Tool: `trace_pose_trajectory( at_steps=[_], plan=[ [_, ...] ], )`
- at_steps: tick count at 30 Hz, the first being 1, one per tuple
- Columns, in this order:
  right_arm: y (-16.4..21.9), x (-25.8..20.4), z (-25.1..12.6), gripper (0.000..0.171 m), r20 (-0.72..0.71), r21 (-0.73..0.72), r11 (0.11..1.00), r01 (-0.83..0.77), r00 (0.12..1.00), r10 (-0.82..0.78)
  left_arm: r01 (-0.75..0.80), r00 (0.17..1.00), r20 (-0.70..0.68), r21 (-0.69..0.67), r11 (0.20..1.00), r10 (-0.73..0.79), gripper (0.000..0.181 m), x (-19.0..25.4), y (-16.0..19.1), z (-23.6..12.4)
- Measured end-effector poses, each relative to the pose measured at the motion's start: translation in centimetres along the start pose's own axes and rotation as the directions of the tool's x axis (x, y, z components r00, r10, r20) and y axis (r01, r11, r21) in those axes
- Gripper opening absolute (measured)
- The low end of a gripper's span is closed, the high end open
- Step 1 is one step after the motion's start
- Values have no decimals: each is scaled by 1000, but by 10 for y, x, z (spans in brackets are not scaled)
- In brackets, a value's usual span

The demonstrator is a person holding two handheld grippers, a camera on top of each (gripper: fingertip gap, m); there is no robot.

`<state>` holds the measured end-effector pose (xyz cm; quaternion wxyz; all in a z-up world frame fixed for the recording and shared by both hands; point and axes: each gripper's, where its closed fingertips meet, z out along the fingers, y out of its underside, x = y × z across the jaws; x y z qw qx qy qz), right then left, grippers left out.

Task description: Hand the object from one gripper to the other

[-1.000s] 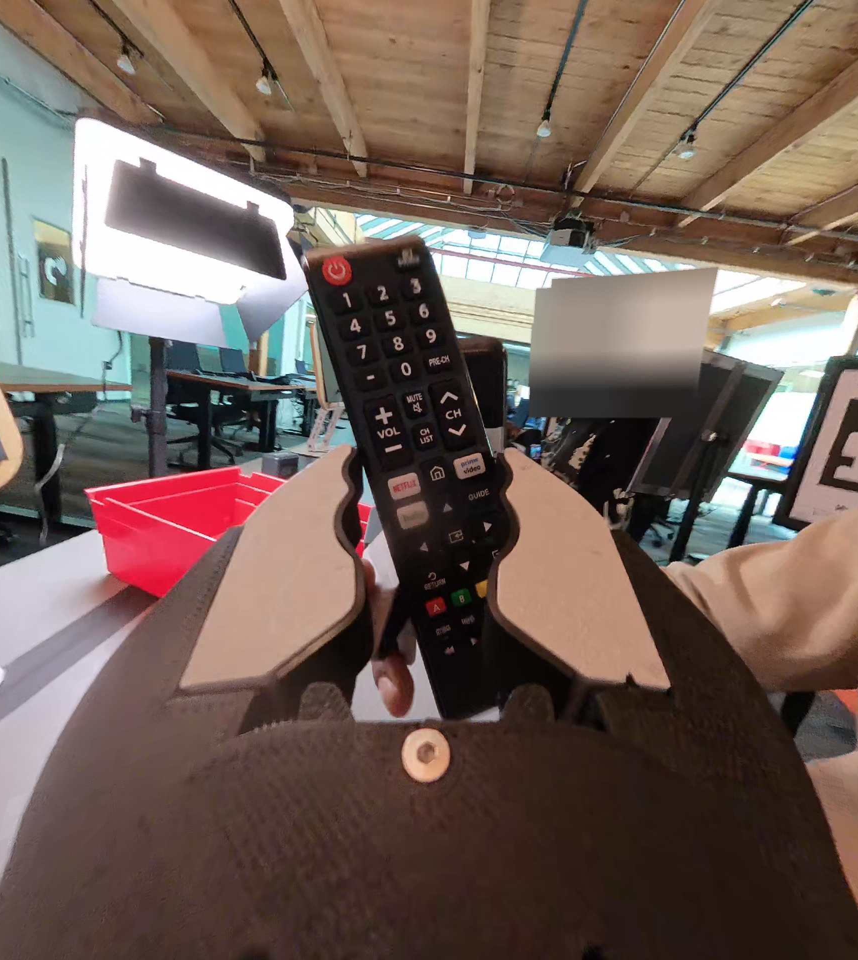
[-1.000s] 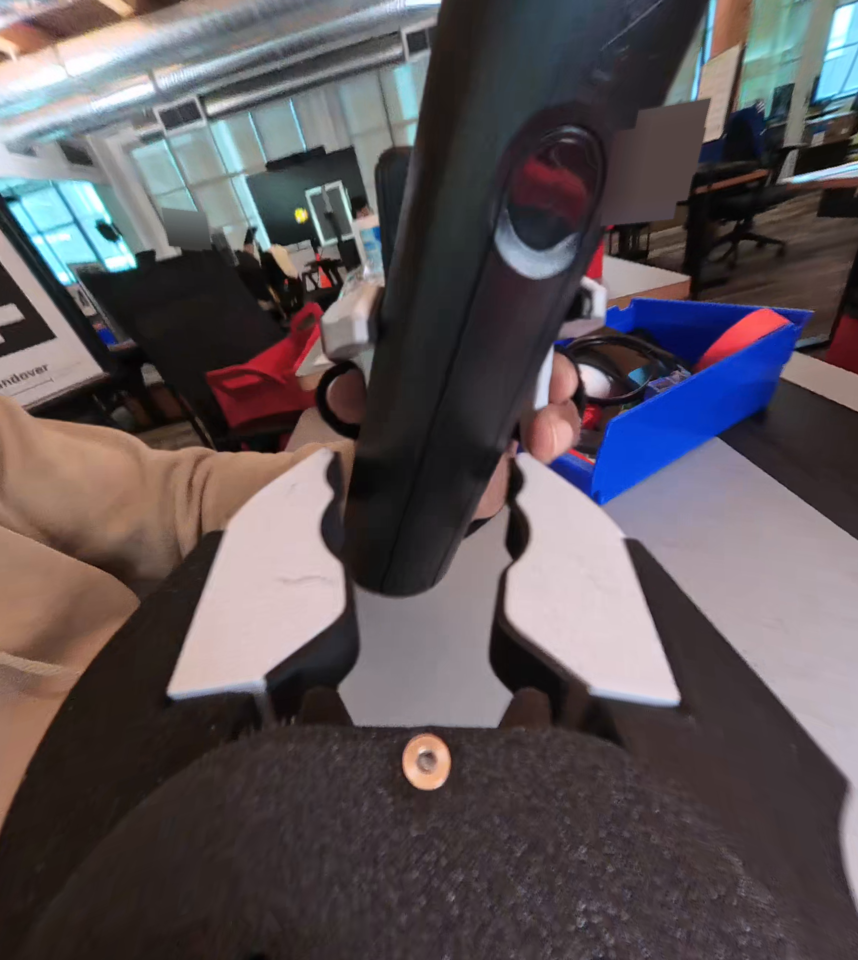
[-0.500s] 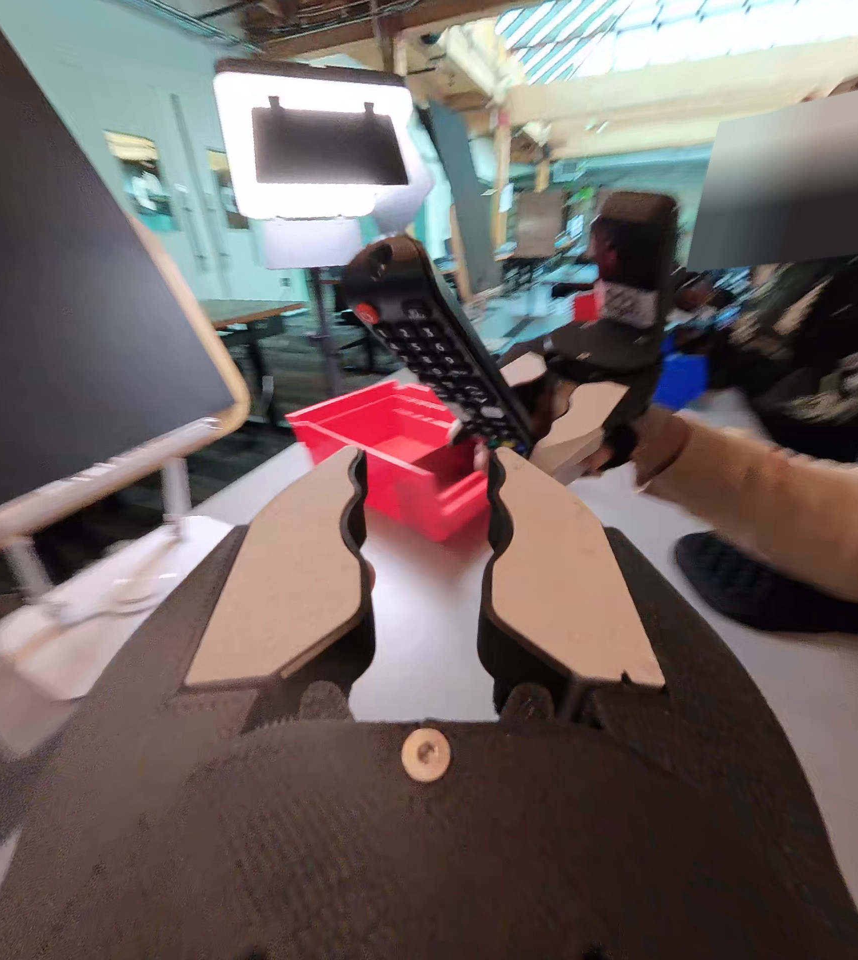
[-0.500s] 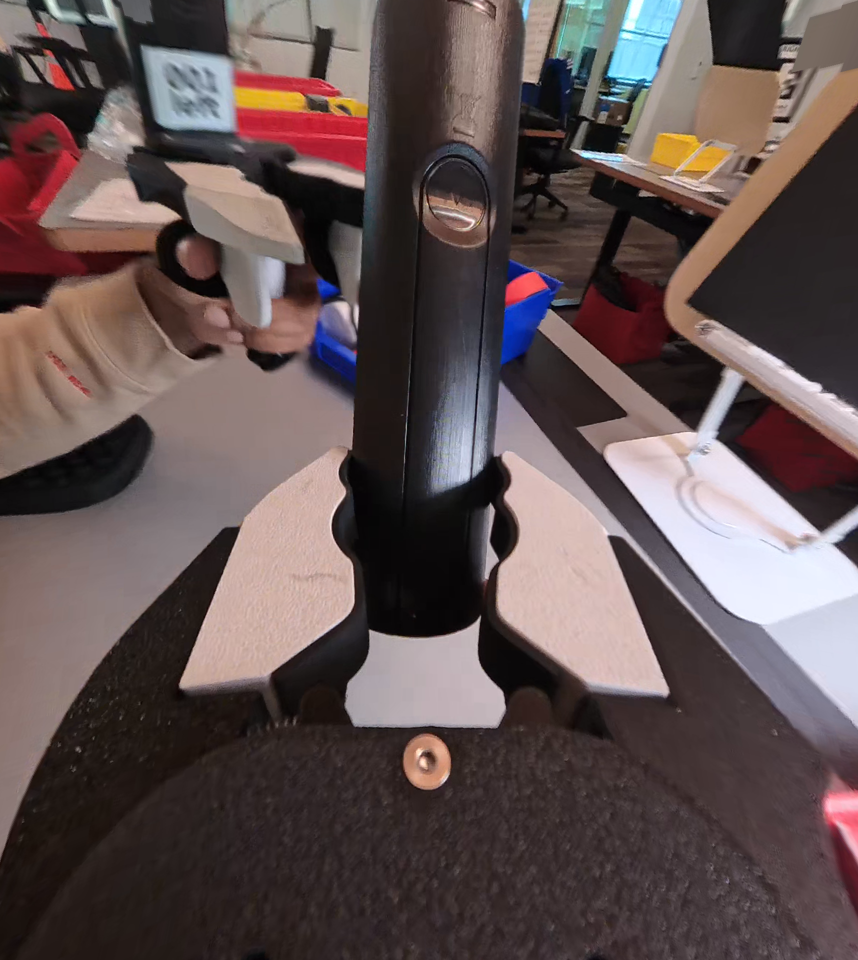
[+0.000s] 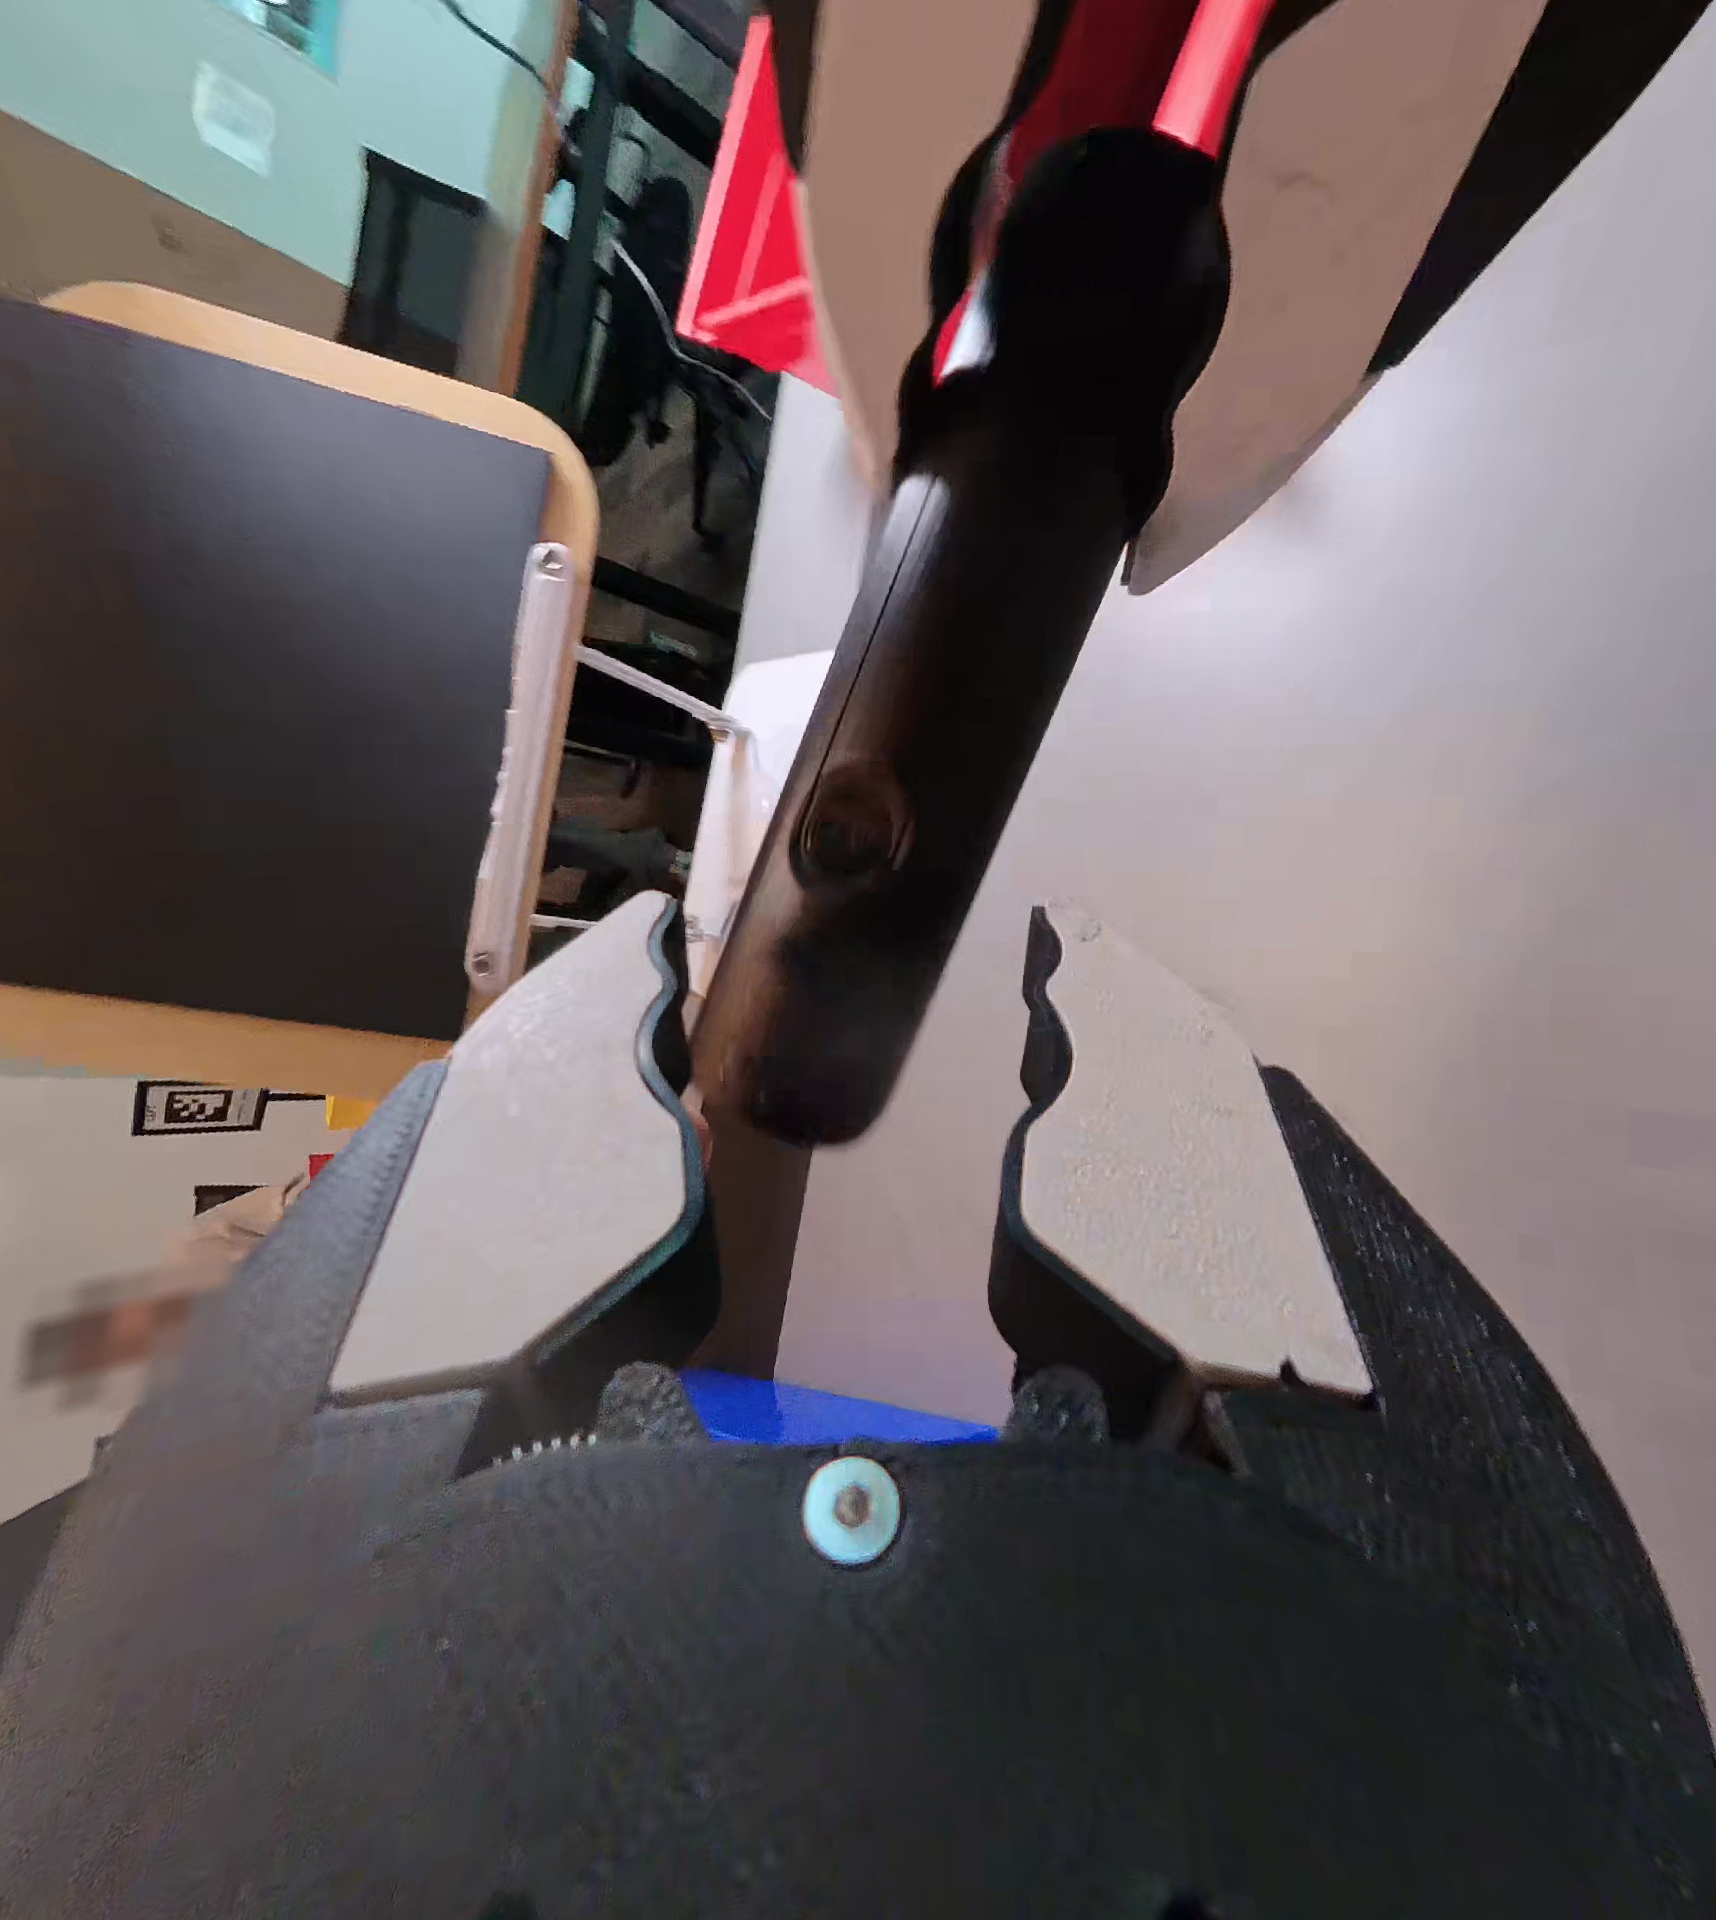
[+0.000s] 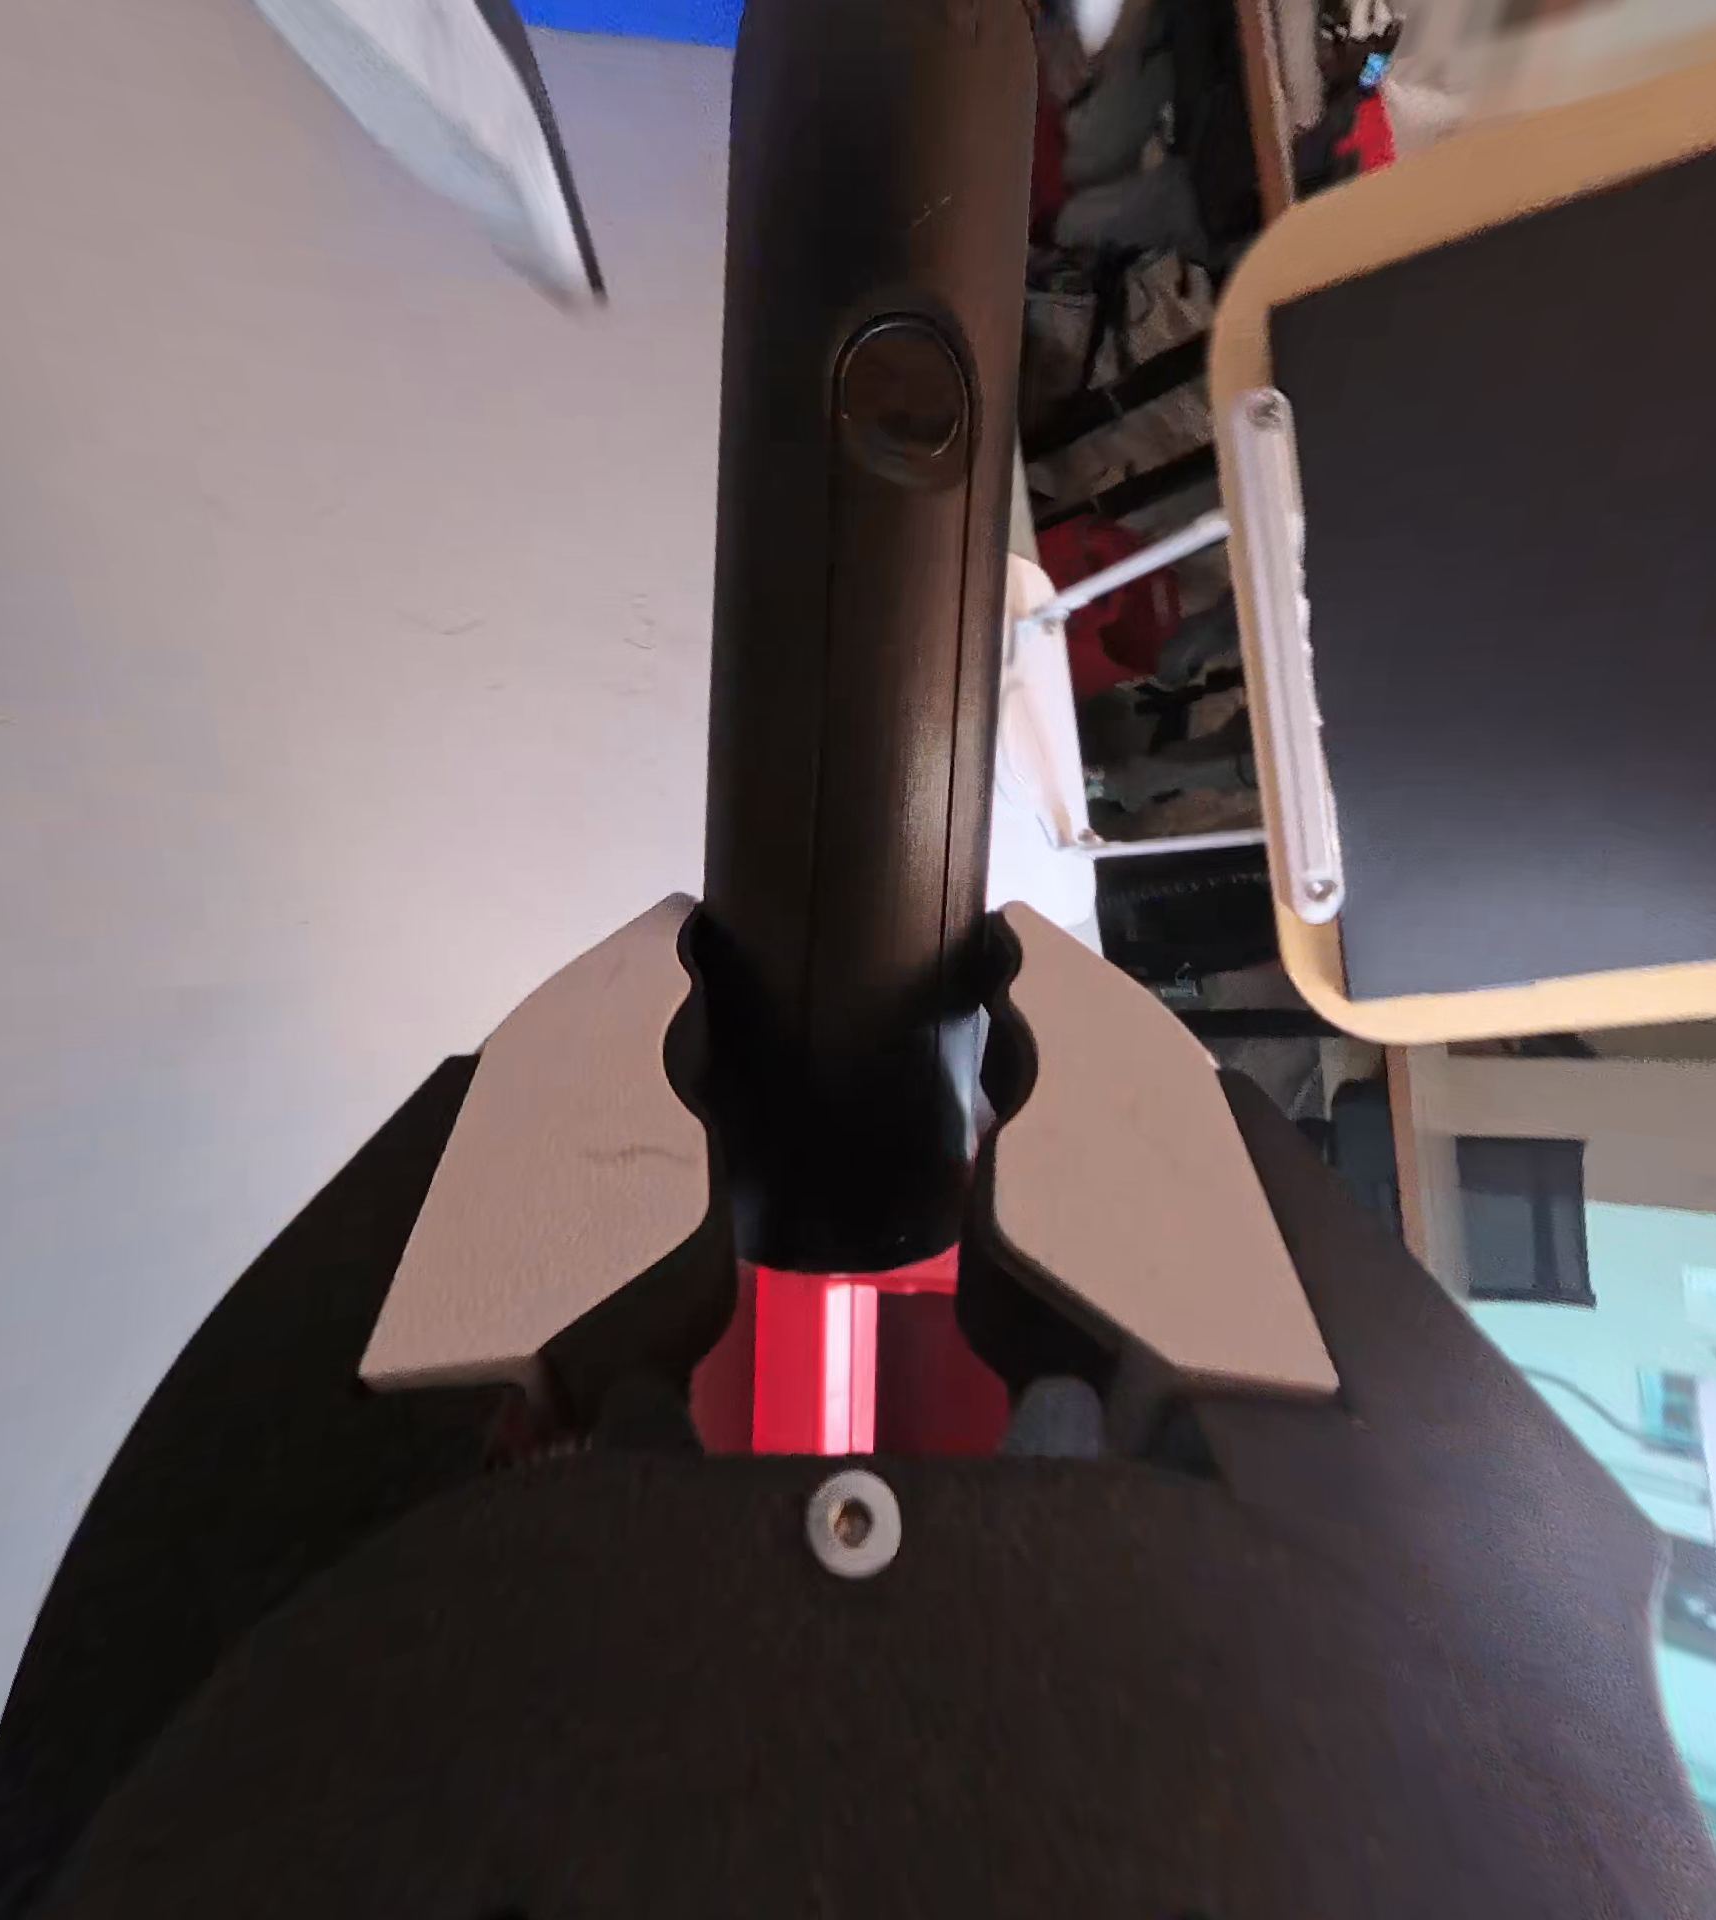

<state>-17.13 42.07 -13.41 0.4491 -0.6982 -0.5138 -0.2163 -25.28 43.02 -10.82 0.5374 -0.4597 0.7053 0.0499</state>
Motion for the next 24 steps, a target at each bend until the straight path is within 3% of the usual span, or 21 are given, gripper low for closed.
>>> trace_pose_trajectory(
  at_steps=[4, 7, 14, 17, 19, 22, 24],
  plan=[
    [-18, -31, 5, 50, 103, 84, 993, 78, 991, -86, -96, 993, -78, -83, 992, 90, 72, 26, 12, 16],
    [-27, -43, -1, 50, 174, 148, 987, 68, 980, -94, -125, 980, -167, -112, 986, 106, 52, 45, 18, 21],
    [-46, -20, -29, 57, 218, 331, 932, -144, 973, 73, 68, 981, -188, 121, 990, -45, 50, 35, -4, 13],
    [-62, 5, -52, 66, 226, 450, 850, -275, 956, 190, 185, 970, -204, 255, 949, -134, 48, 21, -21, -1],
    [-69, 21, -74, 65, 304, 536, 744, -399, 913, 270, 287, 947, -235, 318, 904, -218, 48, 12, -28, -8],
    [-63, 50, -105, 62, 416, 617, 561, -552, 834, 363, 470, 876, -327, 407, 783, -355, 48, -4, -32, -20],
    [-54, 64, -115, 60, 474, 631, 462, -623, 781, 406, 598, 797, -426, 453, 662, -429, 48, -12, -36, -29]
  ],
)
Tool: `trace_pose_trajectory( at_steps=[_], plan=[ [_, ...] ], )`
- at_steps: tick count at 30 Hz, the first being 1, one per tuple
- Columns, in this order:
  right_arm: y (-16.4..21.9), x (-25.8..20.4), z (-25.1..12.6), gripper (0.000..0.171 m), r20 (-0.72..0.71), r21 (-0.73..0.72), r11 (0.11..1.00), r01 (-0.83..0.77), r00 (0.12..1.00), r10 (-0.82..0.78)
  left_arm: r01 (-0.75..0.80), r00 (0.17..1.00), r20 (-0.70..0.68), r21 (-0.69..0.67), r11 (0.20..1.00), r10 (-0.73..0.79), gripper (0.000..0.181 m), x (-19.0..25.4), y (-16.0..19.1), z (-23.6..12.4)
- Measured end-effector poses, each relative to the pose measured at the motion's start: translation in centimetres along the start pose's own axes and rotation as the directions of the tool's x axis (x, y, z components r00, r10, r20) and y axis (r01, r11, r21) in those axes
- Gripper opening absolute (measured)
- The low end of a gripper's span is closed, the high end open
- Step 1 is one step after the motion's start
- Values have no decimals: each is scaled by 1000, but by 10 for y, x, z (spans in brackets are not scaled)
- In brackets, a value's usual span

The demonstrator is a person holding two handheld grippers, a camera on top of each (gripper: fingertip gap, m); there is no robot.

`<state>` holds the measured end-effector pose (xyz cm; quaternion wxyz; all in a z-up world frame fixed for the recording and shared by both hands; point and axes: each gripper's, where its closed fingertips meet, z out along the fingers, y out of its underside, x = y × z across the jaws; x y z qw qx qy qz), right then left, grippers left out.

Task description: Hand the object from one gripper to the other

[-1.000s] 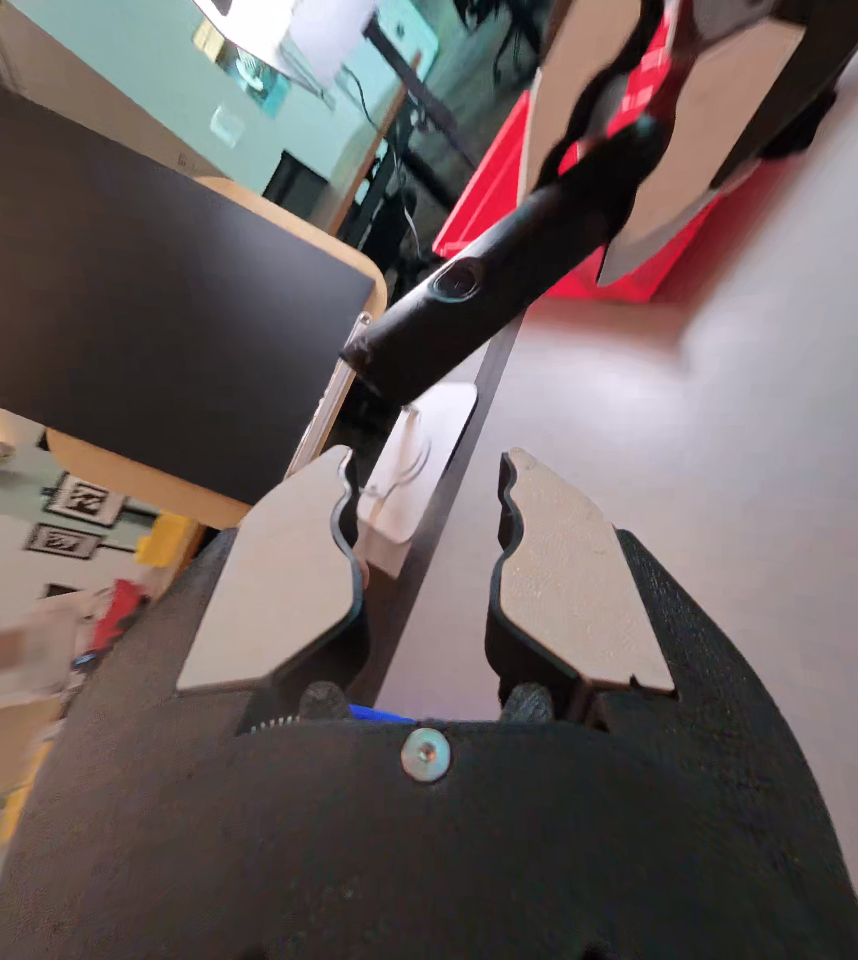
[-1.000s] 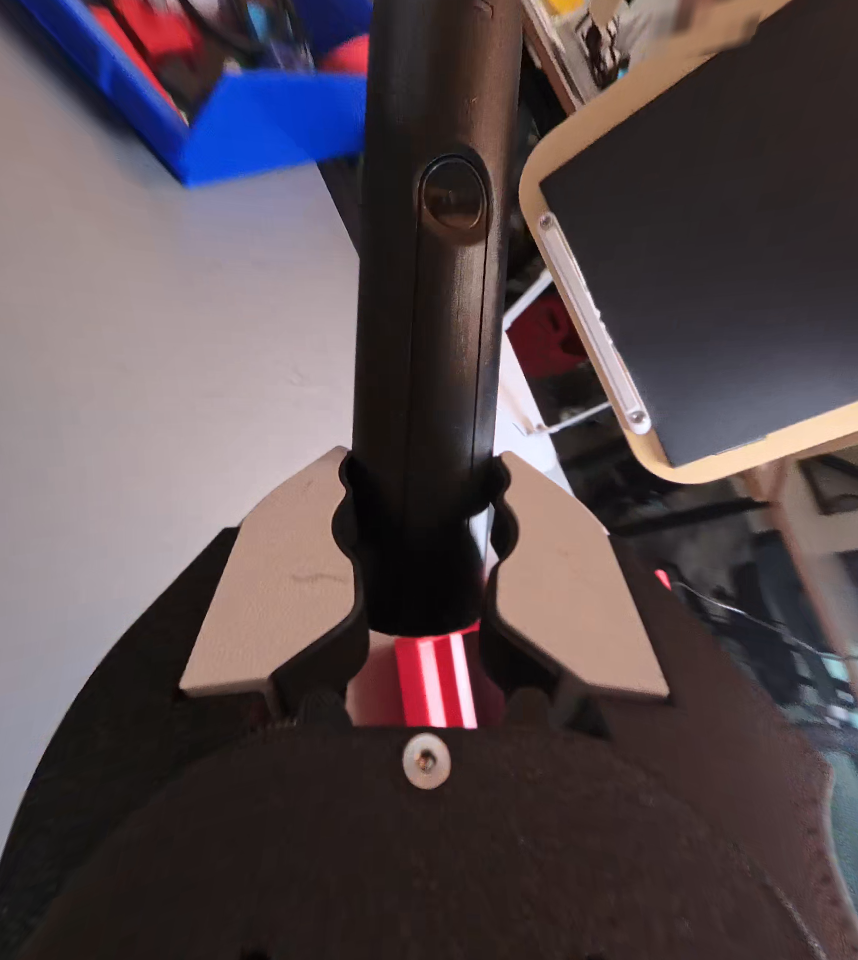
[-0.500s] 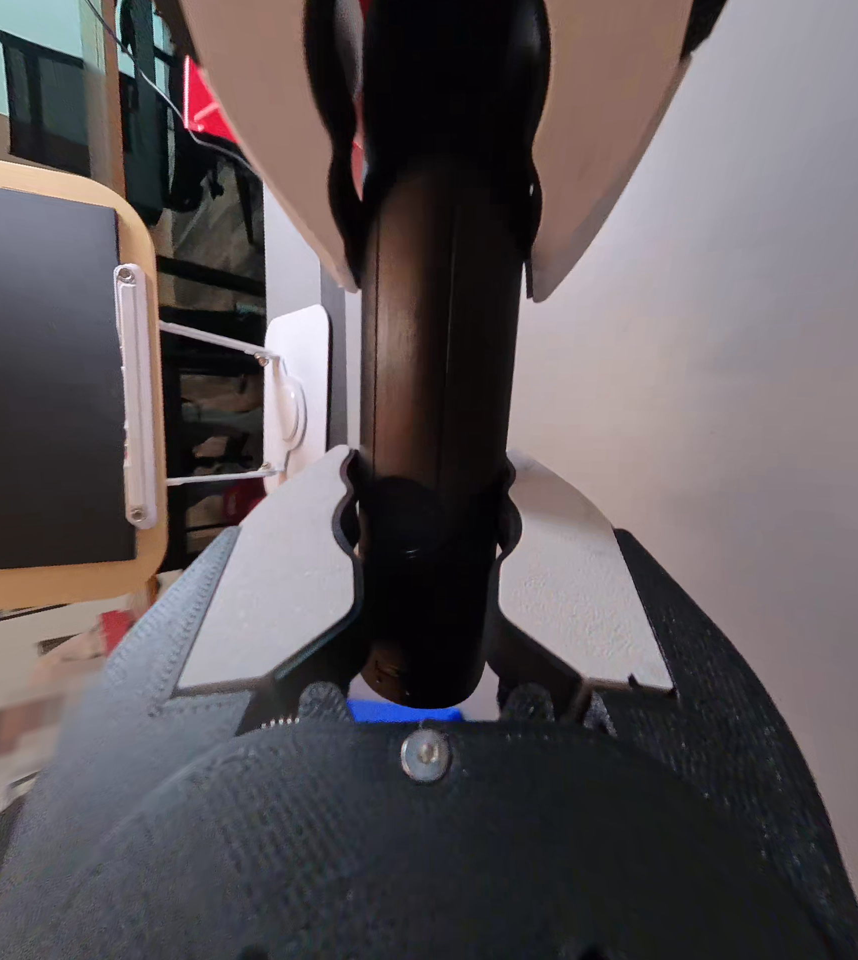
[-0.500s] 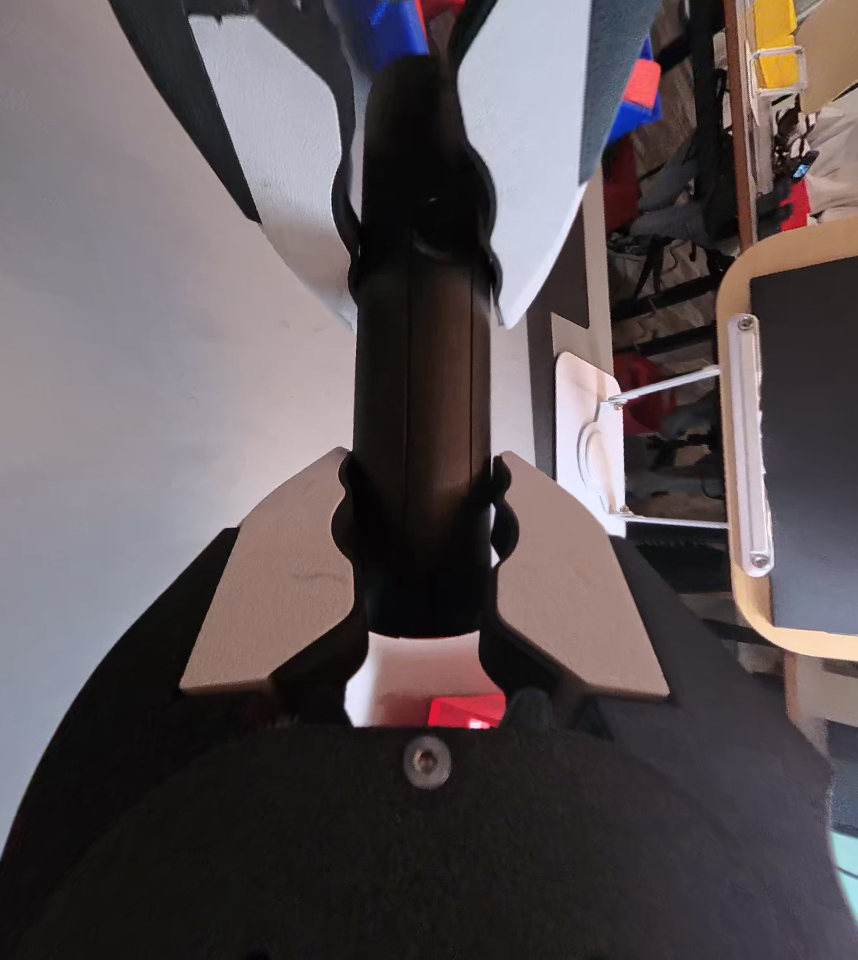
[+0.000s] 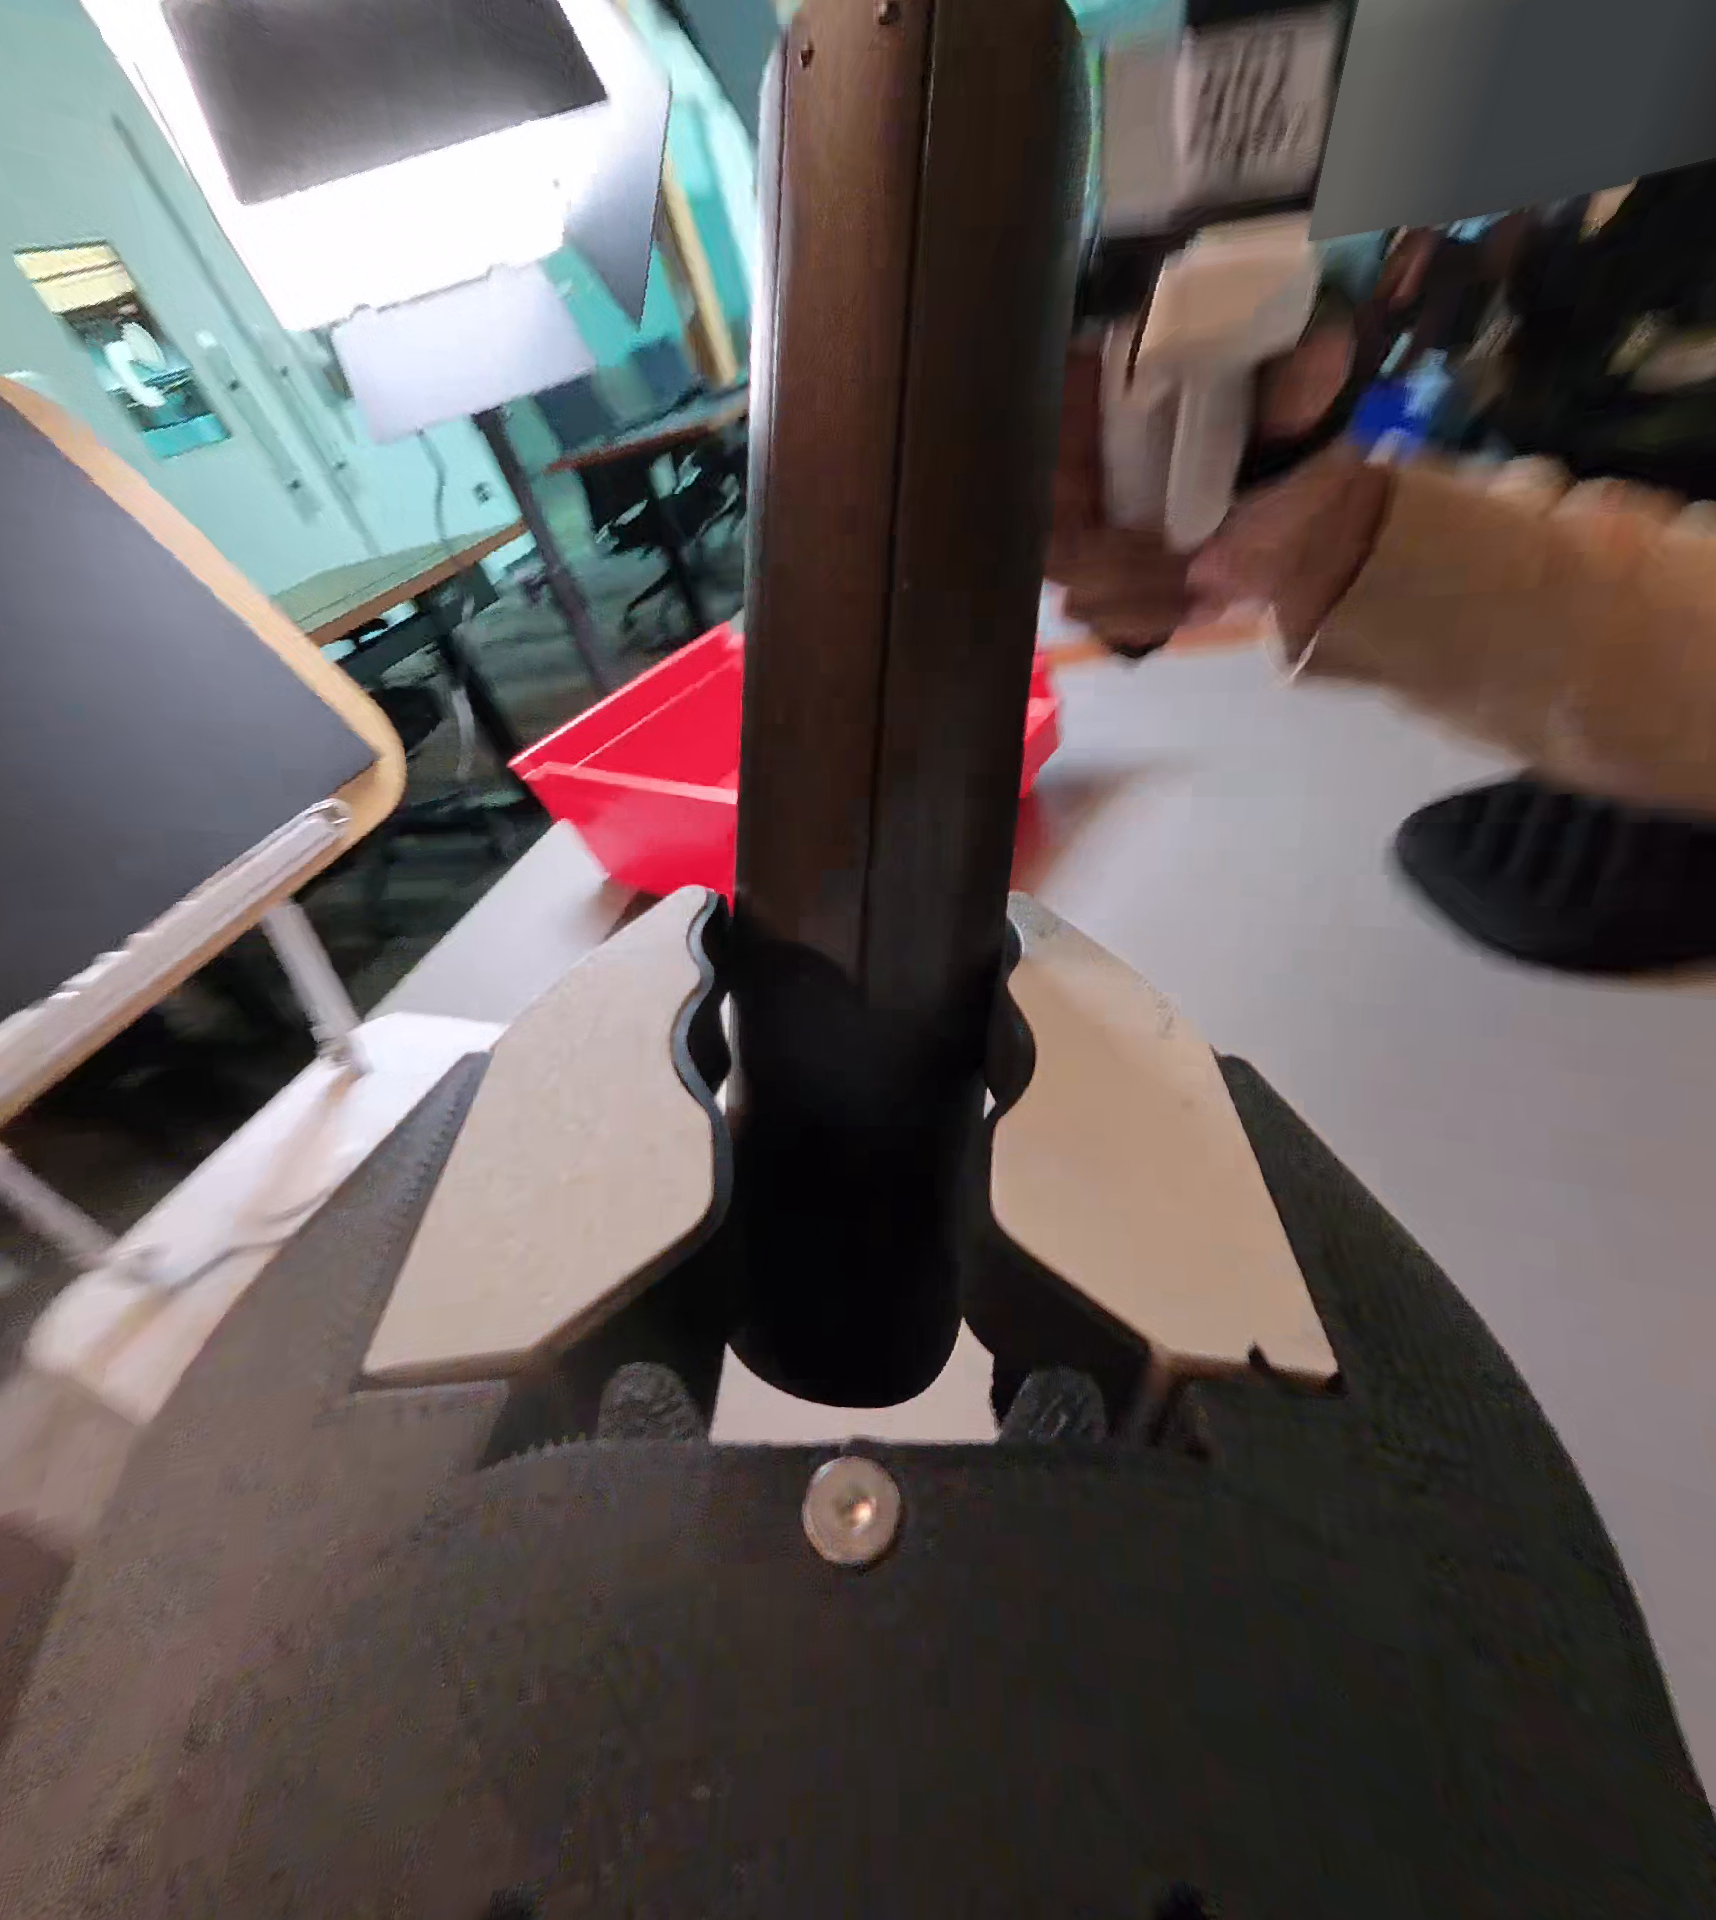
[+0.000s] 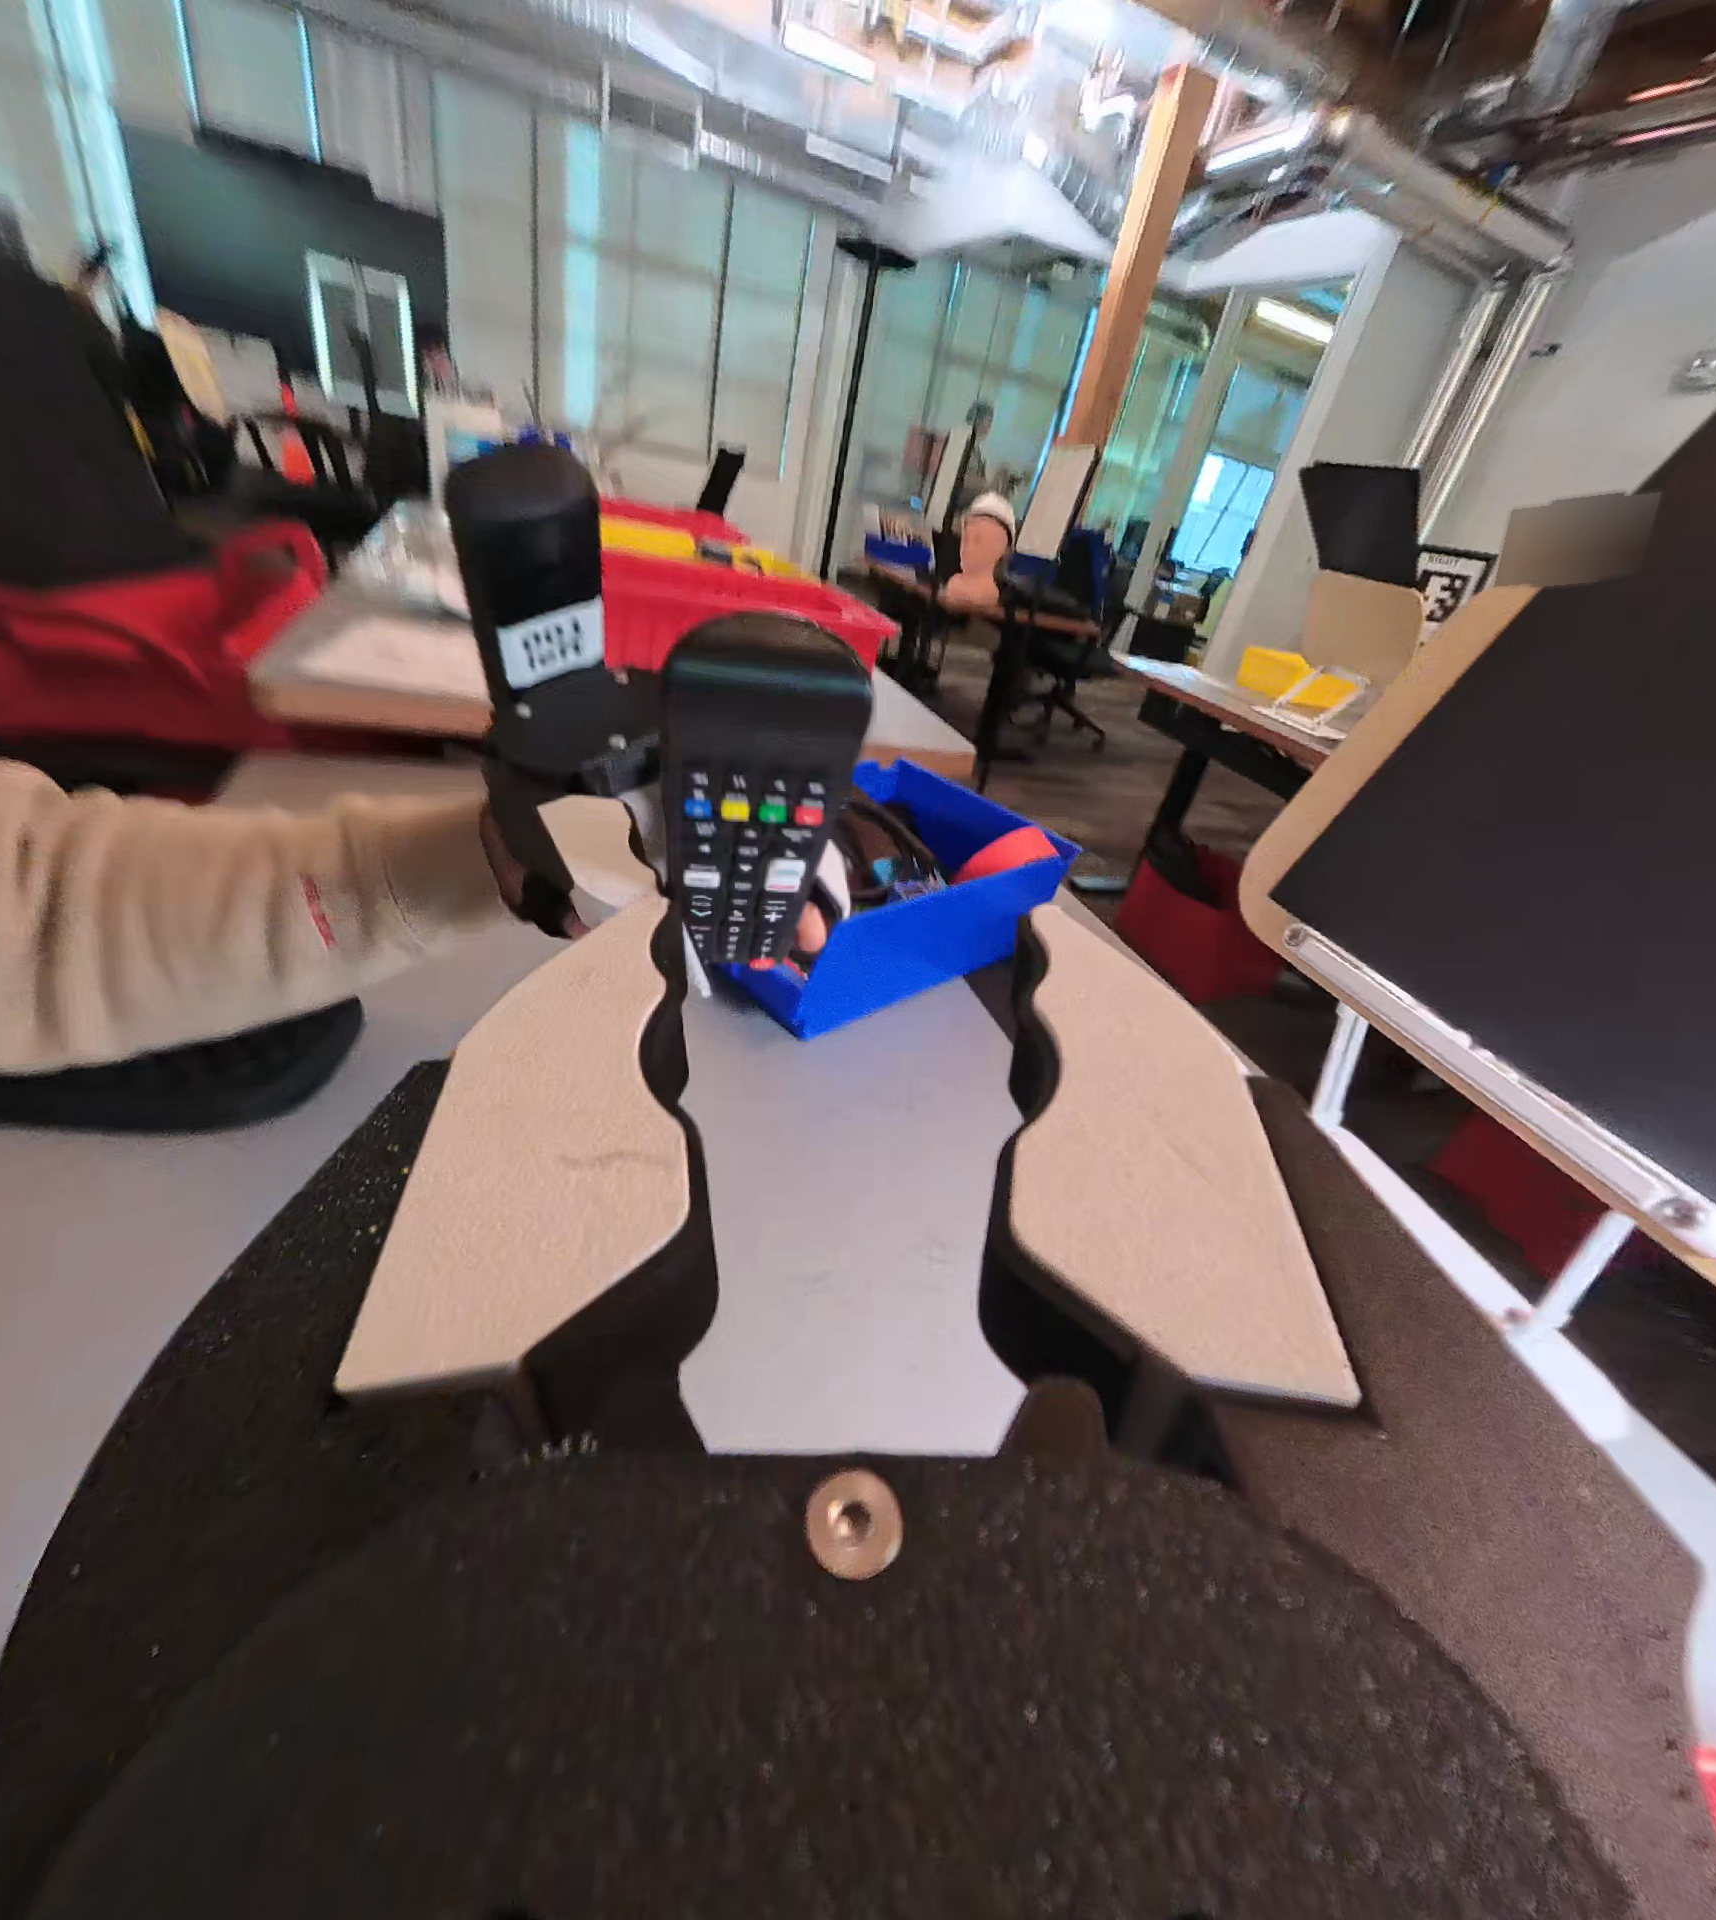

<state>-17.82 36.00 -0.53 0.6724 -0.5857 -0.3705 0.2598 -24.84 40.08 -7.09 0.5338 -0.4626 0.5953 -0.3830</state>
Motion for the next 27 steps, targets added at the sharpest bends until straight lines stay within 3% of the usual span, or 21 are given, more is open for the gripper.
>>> trace_pose_trajectory(
  at_steps=[4, 10, 14, 16, 19, 22, 27],
  plan=[
    [4, -2, 1, 59, 83, 52, 991, -123, 990, 118, 268, 942, -253, 166, 949, -222, 48, 20, -21, -3],
    [13, -66, 37, 59, 334, 13, 990, -144, 933, 131, 486, 688, -665, 125, 865, -291, 48, 91, -34, 6],
    [9, -92, 39, 31, 424, 27, 994, -108, 902, 86, 564, 574, -757, 90, 821, -312, 47, 110, -42, 9],
    [4, -87, 35, 25, 408, 36, 994, -104, 909, 81, 581, 614, -713, 119, 805, -338, 38, 96, -43, 10],
    [2, -62, 28, 23, 301, 27, 995, -96, 950, 84, 502, 788, -493, 168, 849, -368, 38, 57, -32, 14],
    [19, -30, 18, 24, 139, -97, 995, -4, 990, 18, 360, 915, -242, 127, 924, -323, 36, 24, -23, 8],
    [63, 17, 6, 24, -97, -409, 893, 187, 964, -246, 87, 995, -45, -8, 996, -87, 40, 16, -20, 2]
  ],
)
